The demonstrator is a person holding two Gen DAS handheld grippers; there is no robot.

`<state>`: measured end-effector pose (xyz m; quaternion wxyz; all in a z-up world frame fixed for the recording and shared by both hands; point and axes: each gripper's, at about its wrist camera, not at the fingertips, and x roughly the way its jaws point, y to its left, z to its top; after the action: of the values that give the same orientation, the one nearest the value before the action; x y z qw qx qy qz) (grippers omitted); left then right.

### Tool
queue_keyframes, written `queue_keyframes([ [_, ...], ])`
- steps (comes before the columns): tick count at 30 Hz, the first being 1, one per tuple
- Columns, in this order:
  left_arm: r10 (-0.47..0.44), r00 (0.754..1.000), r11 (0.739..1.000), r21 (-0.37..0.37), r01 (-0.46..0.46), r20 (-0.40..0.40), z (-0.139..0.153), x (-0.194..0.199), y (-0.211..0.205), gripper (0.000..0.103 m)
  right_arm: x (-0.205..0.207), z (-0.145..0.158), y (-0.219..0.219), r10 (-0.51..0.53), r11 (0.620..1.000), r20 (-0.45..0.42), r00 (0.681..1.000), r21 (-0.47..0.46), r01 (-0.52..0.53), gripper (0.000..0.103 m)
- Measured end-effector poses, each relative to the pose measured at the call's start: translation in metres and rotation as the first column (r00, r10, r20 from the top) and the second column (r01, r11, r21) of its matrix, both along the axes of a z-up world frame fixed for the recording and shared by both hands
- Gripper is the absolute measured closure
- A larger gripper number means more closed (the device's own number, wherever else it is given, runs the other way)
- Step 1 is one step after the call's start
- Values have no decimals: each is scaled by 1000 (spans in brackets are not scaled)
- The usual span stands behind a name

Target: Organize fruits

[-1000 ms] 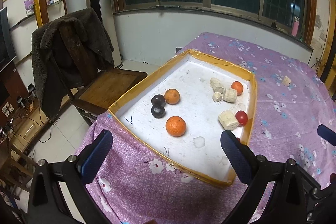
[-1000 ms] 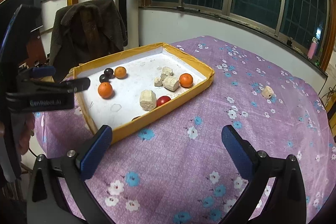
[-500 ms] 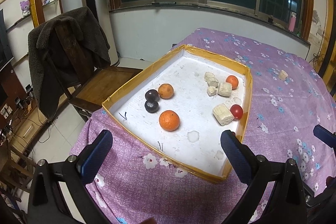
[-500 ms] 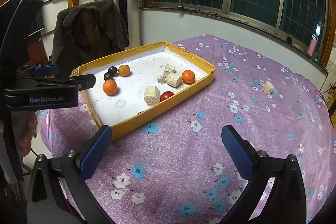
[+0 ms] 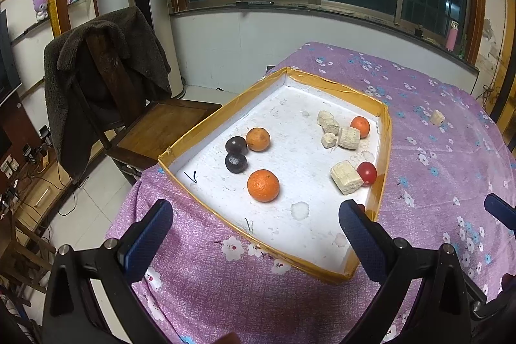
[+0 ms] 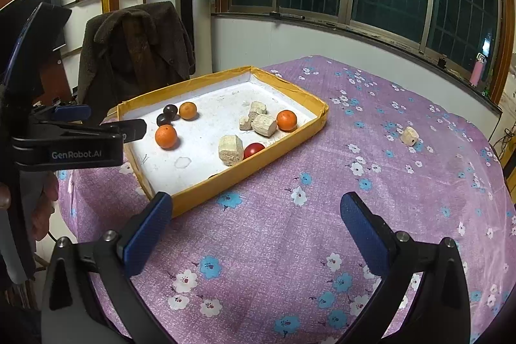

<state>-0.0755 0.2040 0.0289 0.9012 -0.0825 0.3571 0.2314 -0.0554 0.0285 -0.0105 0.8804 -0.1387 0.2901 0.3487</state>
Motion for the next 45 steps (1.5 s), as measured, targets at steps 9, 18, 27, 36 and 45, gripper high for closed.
queue_keyframes([
  [9,-14,1000,1000,-11,14,3,1,-3,-3,0,-2,1,1,1,1000,4,1000,-3,-1,0],
  [18,-14,1000,1000,-14,14,-8,0,-2,-2,0,-2,-1,-2,-7,1000,1,1000,-3,7,0],
  [27,-7,1000,1000,-16,7,-12,-1,2,3,0,-1,-2,-1,1,1000,-4,1000,-4,-1,0],
  [36,-12,1000,999,-34,12,-19,-2,9,4,0,0,-3,1,3,1000,-5,1000,-5,-3,0],
  [45,-25,1000,997,-79,24,-16,-3,16,10,0,2,-4,3,6,1000,-6,1000,-5,-6,0],
])
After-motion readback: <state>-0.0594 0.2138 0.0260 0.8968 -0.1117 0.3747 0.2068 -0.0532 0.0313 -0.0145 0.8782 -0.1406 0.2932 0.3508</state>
